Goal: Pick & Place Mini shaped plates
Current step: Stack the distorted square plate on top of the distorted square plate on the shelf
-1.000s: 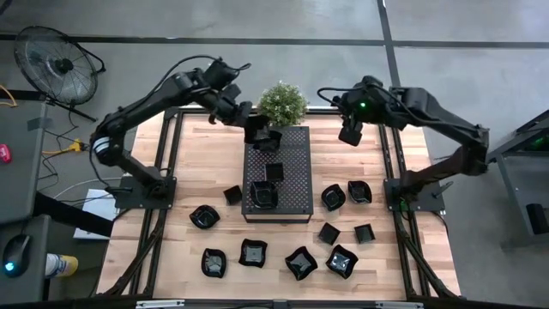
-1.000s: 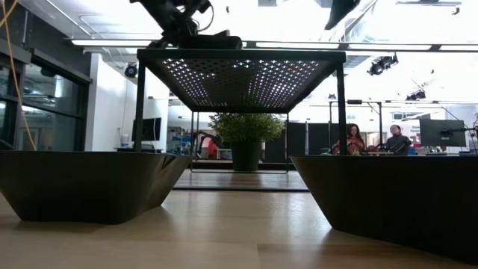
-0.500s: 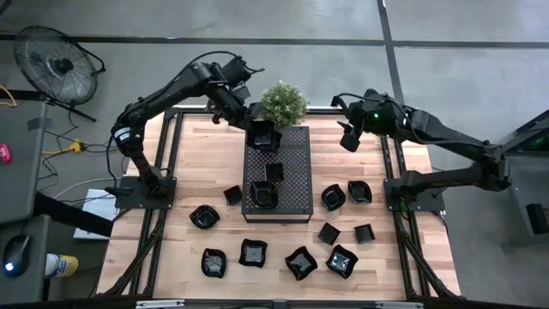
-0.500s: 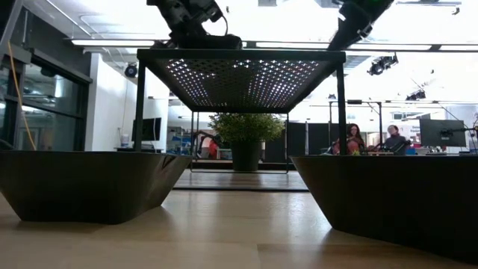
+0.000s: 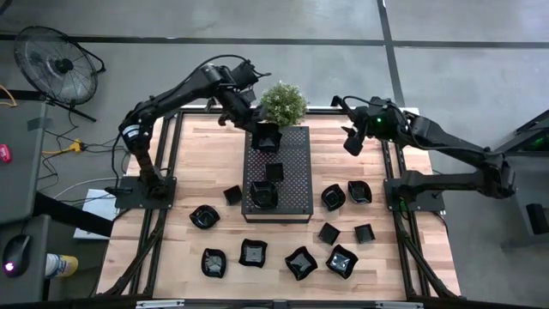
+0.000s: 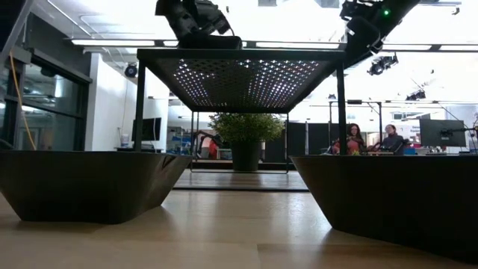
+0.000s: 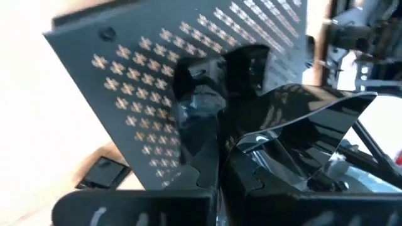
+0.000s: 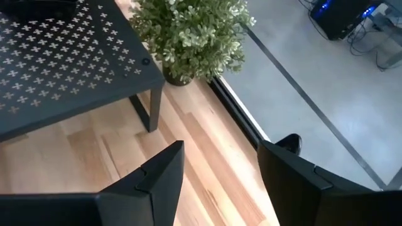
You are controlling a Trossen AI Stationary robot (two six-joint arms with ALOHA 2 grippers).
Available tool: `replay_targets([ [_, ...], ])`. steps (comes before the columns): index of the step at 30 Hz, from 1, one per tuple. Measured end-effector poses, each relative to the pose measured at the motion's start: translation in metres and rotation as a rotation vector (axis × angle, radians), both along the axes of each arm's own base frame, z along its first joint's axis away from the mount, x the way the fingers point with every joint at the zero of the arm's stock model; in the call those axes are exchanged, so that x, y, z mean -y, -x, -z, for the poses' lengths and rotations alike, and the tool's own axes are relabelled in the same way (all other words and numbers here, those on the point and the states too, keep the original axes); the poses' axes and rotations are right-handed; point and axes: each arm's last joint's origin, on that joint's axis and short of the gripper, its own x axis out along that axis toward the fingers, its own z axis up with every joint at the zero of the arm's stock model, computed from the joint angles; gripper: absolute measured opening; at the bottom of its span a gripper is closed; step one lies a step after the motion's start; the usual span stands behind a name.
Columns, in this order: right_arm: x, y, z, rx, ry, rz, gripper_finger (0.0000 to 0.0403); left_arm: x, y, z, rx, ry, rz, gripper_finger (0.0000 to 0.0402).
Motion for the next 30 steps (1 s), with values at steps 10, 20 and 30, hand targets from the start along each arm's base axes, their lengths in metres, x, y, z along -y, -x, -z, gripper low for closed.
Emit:
replay_targets([
  [10,0.002,0.001,0.001,-0.001,0.001,0.011,0.0195,-0.005,-0.008,0.011,-0.020,-0.004,0.002,0.0000],
  [20,0.001,0.001,0.001,0.000,-0.002,0.008,0.0195,-0.008,-0.011,0.017,-0.037,-0.016,0.017,0.0000],
  [30,0.001,0.002,0.001,-0.003,-0.006,0.006,0.0195,-0.008,-0.011,0.017,-0.038,-0.043,0.033,0.0009],
])
